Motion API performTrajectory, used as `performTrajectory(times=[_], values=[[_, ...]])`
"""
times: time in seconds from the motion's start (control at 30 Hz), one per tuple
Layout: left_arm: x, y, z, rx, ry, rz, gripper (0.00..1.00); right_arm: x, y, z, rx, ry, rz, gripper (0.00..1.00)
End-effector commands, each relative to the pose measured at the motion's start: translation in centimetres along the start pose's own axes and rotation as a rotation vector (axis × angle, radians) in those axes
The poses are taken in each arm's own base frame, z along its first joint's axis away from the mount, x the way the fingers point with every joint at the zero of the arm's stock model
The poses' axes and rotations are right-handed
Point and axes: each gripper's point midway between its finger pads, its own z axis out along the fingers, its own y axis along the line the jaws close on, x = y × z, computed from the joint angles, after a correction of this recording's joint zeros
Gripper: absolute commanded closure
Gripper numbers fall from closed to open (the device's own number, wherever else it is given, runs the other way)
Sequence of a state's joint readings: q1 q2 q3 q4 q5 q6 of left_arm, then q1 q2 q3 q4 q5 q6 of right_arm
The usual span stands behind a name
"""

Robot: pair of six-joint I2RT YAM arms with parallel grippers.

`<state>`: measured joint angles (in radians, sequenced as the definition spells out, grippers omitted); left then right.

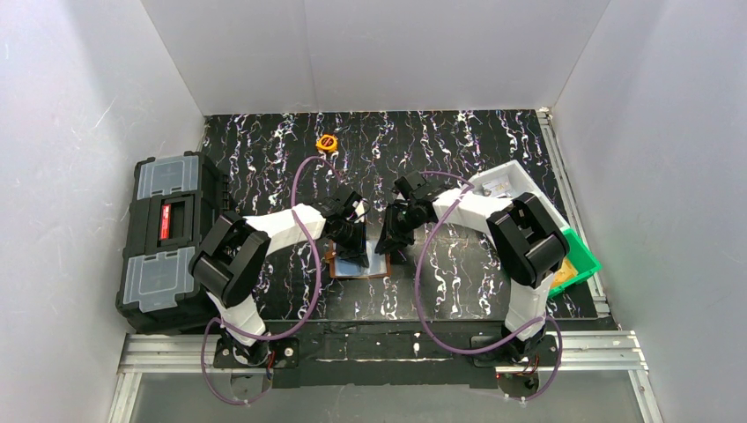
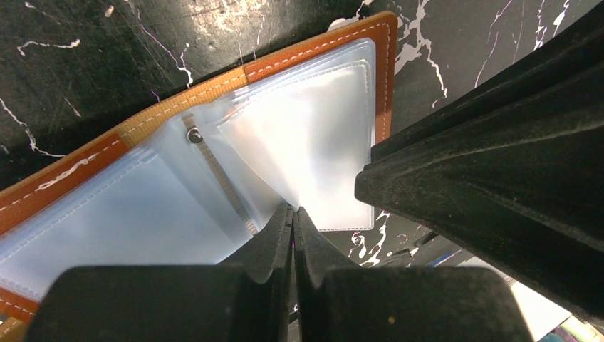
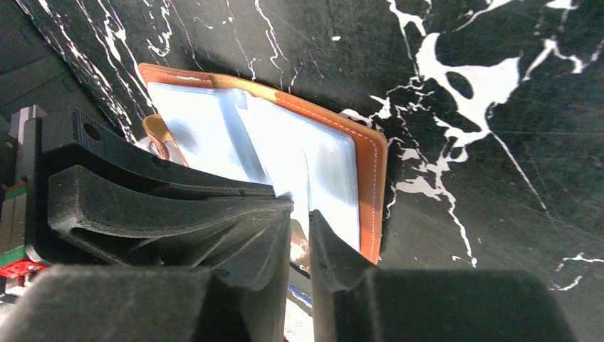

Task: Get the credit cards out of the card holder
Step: Remove the credit card from the card holder.

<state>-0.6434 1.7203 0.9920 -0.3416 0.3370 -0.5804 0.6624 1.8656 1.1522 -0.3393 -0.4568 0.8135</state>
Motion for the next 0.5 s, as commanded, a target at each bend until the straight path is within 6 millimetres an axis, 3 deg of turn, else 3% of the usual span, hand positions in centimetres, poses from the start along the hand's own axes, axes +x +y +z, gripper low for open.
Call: performTrajectory(times=[0.0, 0.07, 0.3, 0.37, 0.47], values=[[0.1, -0.4, -1.3, 0.02, -0.012, 0.004, 1.0, -0.4, 1.5, 0.2, -0.034, 0.004, -0.022, 0.82], [0.0, -0.6, -1.6, 0.02, -0.02, 0.008, 1.0, -0.5, 1.5, 0.1, -0.029, -0.001, -0.026, 0.86], [-0.6, -0.7, -3.1, 0.008, -0.051, 0.013, 0.75, -0.5, 1.6, -0.1, -0.03, -0.004, -0.035, 0.98], [-0.9, -0.3, -3.7, -0.018, -0.067, 0.006, 0.63, -0.5, 1.8, -0.5, -0.03, -0.011, -0.041, 0.99], [-1.1, 1.0, -4.7, -0.088, -0.088, -0.012, 0.61, -0.6, 2.0, -0.9, -0.03, -0.02, -0.056, 0.99]])
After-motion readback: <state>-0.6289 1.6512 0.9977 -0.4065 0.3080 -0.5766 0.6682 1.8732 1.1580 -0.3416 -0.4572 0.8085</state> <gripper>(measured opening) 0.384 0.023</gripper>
